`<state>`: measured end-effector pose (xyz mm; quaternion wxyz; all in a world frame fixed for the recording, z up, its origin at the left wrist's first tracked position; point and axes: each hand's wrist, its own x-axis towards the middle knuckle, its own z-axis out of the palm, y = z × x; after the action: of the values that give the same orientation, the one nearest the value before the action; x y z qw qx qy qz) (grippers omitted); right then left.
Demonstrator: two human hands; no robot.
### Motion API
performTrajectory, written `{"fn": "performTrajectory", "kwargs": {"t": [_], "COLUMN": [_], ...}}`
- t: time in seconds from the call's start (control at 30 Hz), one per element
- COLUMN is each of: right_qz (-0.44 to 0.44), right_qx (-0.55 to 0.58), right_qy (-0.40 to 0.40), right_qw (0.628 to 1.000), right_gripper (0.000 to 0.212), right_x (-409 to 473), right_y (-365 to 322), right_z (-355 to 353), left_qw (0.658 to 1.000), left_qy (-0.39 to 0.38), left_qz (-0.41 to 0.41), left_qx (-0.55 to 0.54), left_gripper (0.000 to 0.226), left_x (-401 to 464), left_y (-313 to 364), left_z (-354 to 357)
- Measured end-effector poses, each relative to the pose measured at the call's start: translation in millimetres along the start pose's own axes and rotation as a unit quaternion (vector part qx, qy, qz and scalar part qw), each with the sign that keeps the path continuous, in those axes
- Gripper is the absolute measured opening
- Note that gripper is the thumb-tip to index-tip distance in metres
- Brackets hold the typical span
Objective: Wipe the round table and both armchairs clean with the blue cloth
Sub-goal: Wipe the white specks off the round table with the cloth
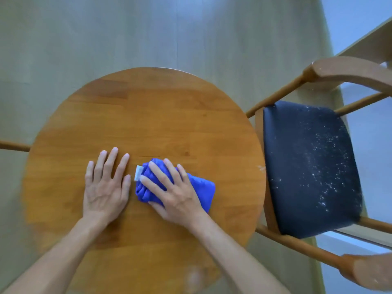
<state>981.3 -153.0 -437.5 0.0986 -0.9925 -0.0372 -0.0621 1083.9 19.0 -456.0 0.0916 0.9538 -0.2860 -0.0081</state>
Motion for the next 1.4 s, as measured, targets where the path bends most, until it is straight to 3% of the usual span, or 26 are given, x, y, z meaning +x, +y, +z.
{"fn": "performTrajectory", "kwargs": {"t": [0.1, 0.17, 0.23, 0.33, 0.37, 0.47, 0.63, 0.7, 0.8, 0.87, 0.93, 0.97, 1.03, 1.1, 1.17, 1.2, 1.3, 1.4], "right_qz": [0.169, 0.329, 0.502, 0.716, 0.725, 0.639, 0.518, 0.412, 0.151, -0.020, -0.086, -0.059, 0.133, 0.373, 0.449, 0.415, 0.200, -0.014], "right_qx": [-0.062, -0.087, -0.041, 0.076, 0.076, -0.011, -0.028, 0.017, 0.066, 0.046, 0.003, -0.018, -0.063, -0.053, -0.034, -0.035, 0.004, 0.049], "right_qy": [0.018, 0.025, 0.044, 0.108, 0.119, 0.138, 0.138, 0.106, 0.019, -0.008, 0.007, 0.021, 0.040, 0.045, 0.050, 0.050, 0.040, -0.005], "right_qw": [0.984, 0.940, 0.863, 0.686, 0.674, 0.757, 0.844, 0.905, 0.986, 0.999, 0.996, 0.998, 0.988, 0.925, 0.892, 0.908, 0.979, 0.999], "right_gripper": [0.054, 0.056, 0.055, 0.051, 0.049, 0.046, 0.044, 0.052, 0.060, 0.053, 0.046, 0.045, 0.049, 0.054, 0.056, 0.056, 0.053, 0.049], "right_x": [-18.3, -39.8, -58.6, -68.3, -66.5, -49.0, 47.1, 101.8, 138.8, 128.9, 122.2, 127.9, 157.5, 202.6, 244.6, 258.8, 278.3, 269.3], "right_y": [81.9, 126.8, 159.8, 184.1, 182.5, 153.5, 105.6, 74.3, 25.5, 20.3, 42.2, 56.8, 83.1, 94.3, 78.2, 60.2, -18.9, -47.0], "right_z": [-24.1, -44.2, -56.1, -58.9, -57.2, -48.9, -31.7, -23.4, -12.6, -5.4, -3.2, -2.4, -0.4, 3.1, 12.7, 19.0, 33.5, 35.0], "left_qw": [1.000, 1.000, 1.000, 1.000, 1.000, 1.000, 0.999, 0.999, 1.000, 0.999, 0.997, 0.997, 0.996, 0.996, 0.996, 0.996, 0.997, 0.996], "left_qy": [0.010, 0.005, -0.005, -0.003, -0.003, -0.004, -0.020, -0.019, -0.003, 0.006, -0.005, -0.010, -0.015, -0.028, -0.036, -0.039, -0.039, -0.045], "left_qz": [0.005, -0.003, -0.011, -0.014, -0.015, -0.018, -0.018, -0.019, 0.008, 0.041, 0.073, 0.081, 0.082, 0.080, 0.077, 0.077, 0.071, 0.070], "left_qx": [0.000, 0.000, -0.001, 0.004, 0.005, 0.012, 0.022, 0.017, -0.003, -0.013, -0.004, -0.001, 0.000, 0.001, 0.000, -0.001, -0.010, -0.018], "left_gripper": [0.054, 0.056, 0.057, 0.058, 0.058, 0.057, 0.056, 0.055, 0.049, 0.045, 0.047, 0.049, 0.050, 0.050, 0.050, 0.050, 0.048, 0.048], "left_x": [0.7, 1.2, 1.5, 1.5, 1.7, 2.7, 3.8, 3.9, 16.6, 23.0, 21.6, 19.7, 16.8, 14.4, 16.4, 17.1, 15.9, 15.1], "left_y": [-2.1, 0.1, 1.3, 0.4, 0.5, 1.3, 2.5, 3.6, -8.4, -24.9, -39.4, -43.5, -45.6, -44.8, -46.0, -46.4, -46.6, -49.0], "left_z": [1.0, 1.7, 1.1, 0.3, -0.4, -1.3, -5.2, -6.8, -13.7, -16.4, -14.4, -12.6, -6.7, -4.7, -4.9, -4.6, -3.3, -1.0]}}
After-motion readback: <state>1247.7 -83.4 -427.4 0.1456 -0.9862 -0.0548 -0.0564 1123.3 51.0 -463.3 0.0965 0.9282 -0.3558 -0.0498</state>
